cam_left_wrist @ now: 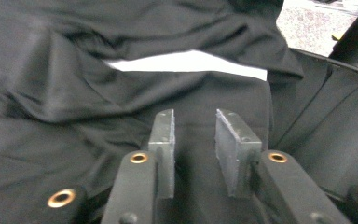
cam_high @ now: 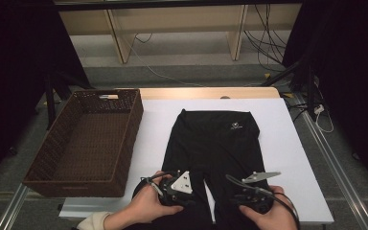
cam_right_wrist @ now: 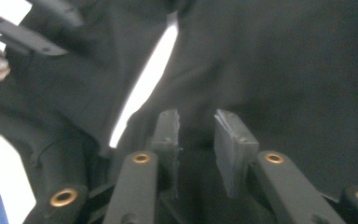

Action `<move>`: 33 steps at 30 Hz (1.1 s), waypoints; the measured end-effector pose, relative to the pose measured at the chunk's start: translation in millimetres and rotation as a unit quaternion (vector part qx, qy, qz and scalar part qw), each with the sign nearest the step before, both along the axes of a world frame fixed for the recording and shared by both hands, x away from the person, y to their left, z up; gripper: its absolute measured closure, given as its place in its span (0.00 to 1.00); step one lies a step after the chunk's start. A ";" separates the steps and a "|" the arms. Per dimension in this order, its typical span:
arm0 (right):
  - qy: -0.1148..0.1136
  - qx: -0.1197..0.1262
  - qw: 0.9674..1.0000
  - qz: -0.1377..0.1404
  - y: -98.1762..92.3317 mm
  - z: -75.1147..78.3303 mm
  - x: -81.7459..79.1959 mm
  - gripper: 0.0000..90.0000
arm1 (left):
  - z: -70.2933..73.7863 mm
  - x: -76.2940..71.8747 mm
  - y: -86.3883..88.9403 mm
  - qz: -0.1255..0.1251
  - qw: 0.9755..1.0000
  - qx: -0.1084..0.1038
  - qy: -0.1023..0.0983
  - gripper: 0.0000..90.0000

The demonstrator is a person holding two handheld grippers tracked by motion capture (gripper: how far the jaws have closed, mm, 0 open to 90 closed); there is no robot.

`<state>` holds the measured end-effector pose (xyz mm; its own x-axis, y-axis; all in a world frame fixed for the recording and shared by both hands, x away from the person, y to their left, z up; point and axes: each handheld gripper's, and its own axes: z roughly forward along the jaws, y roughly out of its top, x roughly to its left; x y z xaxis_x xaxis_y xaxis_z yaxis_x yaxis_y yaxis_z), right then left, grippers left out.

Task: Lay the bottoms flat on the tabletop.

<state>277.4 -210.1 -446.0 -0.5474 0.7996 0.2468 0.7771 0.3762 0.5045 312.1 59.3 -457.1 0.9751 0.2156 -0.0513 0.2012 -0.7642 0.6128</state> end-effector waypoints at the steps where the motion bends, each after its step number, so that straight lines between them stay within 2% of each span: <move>1: 0.005 -0.004 1.000 0.012 7.2 -3.0 0.7 0.77 | -3.1 -0.1 -1.8 0.002 1.000 -0.001 0.009 0.74; 4: 0.019 -0.012 0.999 0.036 23.5 -8.9 3.0 0.75 | -11.7 -0.4 -12.2 0.002 1.000 -0.002 0.010 0.65; 8: 0.029 -0.026 0.998 0.050 33.8 -13.6 4.5 0.76 | -21.6 -1.7 -25.5 0.003 1.000 -0.004 0.014 0.62; 11: 0.044 -0.044 0.997 0.054 37.5 -16.8 4.5 0.88 | -22.4 -3.3 -30.2 0.003 1.000 -0.004 -0.006 0.72; 14: 0.050 -0.055 0.996 0.058 40.3 -18.4 4.3 0.97 | -24.3 -4.3 -33.2 0.009 1.000 -0.013 -0.009 0.87; 16: 0.055 -0.052 0.995 0.060 42.5 -19.0 4.2 1.00 | -24.0 -3.4 -33.3 0.010 1.000 -0.014 -0.004 0.97; 18: 0.060 -0.045 0.995 0.062 45.2 -18.4 3.8 1.00 | -23.6 -3.8 -31.9 0.012 1.000 -0.014 0.002 1.00; 20: 0.063 -0.025 0.996 0.064 47.9 -16.9 3.0 1.00 | -20.9 -4.5 -27.8 0.006 1.000 -0.003 0.008 1.00; 23: 0.072 0.016 0.995 0.072 51.6 -14.5 1.8 1.00 | -18.9 -7.0 -17.7 -0.004 0.999 0.005 0.033 1.00; 25: 0.062 0.025 0.995 0.071 51.5 -12.4 4.0 0.98 | -18.0 -7.8 -10.7 -0.003 0.999 0.003 0.041 1.00; 27: 0.042 0.028 0.997 0.054 48.2 -9.7 9.9 0.91 | -14.4 -7.2 -5.1 0.001 0.999 -0.004 0.044 1.00; 28: 0.027 0.024 0.998 0.042 45.5 -8.0 14.2 0.88 | -11.5 -6.4 -3.2 0.005 0.999 -0.010 0.040 1.00; 29: 0.007 0.009 1.000 0.028 41.7 -6.8 20.3 0.85 | -9.6 -5.5 -2.5 0.007 0.999 -0.014 0.037 0.99; 30: -0.002 -0.001 1.000 0.020 39.5 -6.7 23.8 0.83 | -7.2 -4.3 -2.2 0.012 0.999 -0.021 0.034 0.98; 31: -0.004 -0.007 1.000 0.010 37.4 -7.0 27.7 0.81 | -5.4 -3.0 -2.5 0.022 0.999 -0.027 0.026 0.94; 33: 0.001 0.001 1.000 0.002 36.4 -10.2 32.9 0.78 | -3.3 1.3 -3.1 0.043 0.998 -0.036 0.011 0.87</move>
<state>310.3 -173.7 -456.1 -0.5501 0.7969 0.2497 0.7764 0.3780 0.5043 313.5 56.1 -460.4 0.9518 0.2932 -0.0900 0.2775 -0.6981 0.6600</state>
